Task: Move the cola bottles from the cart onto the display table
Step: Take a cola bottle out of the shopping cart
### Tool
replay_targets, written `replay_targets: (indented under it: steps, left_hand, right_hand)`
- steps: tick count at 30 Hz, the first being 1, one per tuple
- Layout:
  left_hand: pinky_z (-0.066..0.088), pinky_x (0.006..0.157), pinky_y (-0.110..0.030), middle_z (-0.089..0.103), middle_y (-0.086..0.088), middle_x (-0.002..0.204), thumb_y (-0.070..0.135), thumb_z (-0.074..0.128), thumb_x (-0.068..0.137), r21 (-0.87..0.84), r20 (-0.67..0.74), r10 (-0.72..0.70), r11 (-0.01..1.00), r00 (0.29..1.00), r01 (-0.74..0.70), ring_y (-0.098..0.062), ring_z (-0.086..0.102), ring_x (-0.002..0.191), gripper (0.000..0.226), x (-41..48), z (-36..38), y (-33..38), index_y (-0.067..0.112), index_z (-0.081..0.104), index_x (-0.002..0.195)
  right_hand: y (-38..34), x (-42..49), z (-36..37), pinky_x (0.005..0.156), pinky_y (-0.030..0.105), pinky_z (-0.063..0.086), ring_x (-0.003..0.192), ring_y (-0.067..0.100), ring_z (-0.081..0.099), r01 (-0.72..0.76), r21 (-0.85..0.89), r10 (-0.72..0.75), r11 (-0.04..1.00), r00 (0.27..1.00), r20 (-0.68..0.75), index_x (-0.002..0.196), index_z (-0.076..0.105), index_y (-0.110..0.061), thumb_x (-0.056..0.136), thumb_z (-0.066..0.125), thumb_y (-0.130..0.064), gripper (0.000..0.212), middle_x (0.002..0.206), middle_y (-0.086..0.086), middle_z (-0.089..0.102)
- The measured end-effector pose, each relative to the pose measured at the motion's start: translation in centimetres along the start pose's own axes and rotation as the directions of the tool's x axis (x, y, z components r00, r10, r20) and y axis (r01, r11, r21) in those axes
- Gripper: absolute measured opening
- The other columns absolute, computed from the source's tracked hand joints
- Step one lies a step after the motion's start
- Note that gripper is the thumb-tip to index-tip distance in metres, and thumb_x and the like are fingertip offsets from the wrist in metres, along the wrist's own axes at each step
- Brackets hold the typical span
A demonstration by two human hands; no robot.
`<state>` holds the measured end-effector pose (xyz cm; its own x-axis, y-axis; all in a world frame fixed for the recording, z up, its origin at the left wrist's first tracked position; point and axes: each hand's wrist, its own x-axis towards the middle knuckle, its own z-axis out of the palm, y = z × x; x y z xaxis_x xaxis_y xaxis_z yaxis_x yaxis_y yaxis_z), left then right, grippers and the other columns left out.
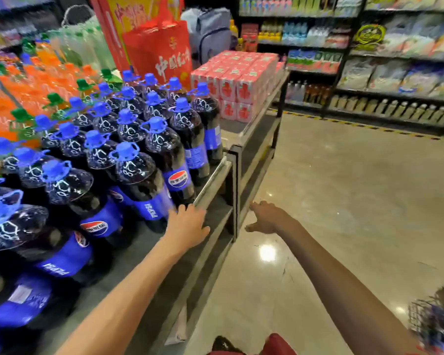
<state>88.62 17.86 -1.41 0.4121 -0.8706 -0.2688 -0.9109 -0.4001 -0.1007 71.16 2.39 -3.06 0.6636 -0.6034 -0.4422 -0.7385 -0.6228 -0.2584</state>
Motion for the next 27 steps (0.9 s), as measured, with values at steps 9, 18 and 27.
replay_targets:
  steps: [9, 18, 27]
  left_hand:
    - [0.036, 0.111, -0.055, 0.046, -0.013, 0.146, 0.049, 0.051, 0.099, 0.058, 0.065, 0.396, 0.915, 0.916, -0.399, -0.037, 0.043, 0.135, 0.057, -1.1, -5.3, 16.6, 0.021, 0.039, 0.147]
    - [0.040, 0.104, -0.046, 0.048, -0.010, 0.143, 0.052, 0.054, 0.097, 0.168, -0.011, 0.669, 0.734, 0.743, -0.658, -0.034, 0.045, 0.132, 0.059, -7.9, -6.0, 34.0, 0.021, 0.040, 0.146]
    - [0.042, 0.101, -0.043, 0.050, -0.009, 0.139, 0.053, 0.053, 0.097, 0.268, 0.041, 0.851, 0.495, 0.523, -0.827, -0.031, 0.049, 0.128, 0.057, -16.0, -5.7, 45.4, 0.022, 0.041, 0.144]
  right_hand:
    - [12.2, -16.0, 1.4, 0.109, 0.045, 0.041, 0.138, 0.035, 0.042, -0.364, 0.082, 0.368, 0.928, 0.929, -0.033, 0.152, 0.036, -0.013, 0.094, 0.064, -0.051, 0.074, 0.153, 0.014, 0.040]
    - [21.8, -35.5, 5.4, 0.102, 0.038, 0.045, 0.130, 0.034, 0.050, -0.646, 0.248, 0.683, 0.722, 0.723, -0.105, 0.143, 0.045, -0.011, 0.091, 0.069, -0.046, 0.067, 0.142, 0.017, 0.050]
    - [25.1, -48.4, 11.3, 0.103, 0.045, 0.048, 0.131, 0.033, 0.052, -0.764, 0.386, 0.836, 0.517, 0.547, -0.038, 0.142, 0.048, -0.012, 0.088, 0.070, -0.049, 0.069, 0.147, 0.012, 0.050]
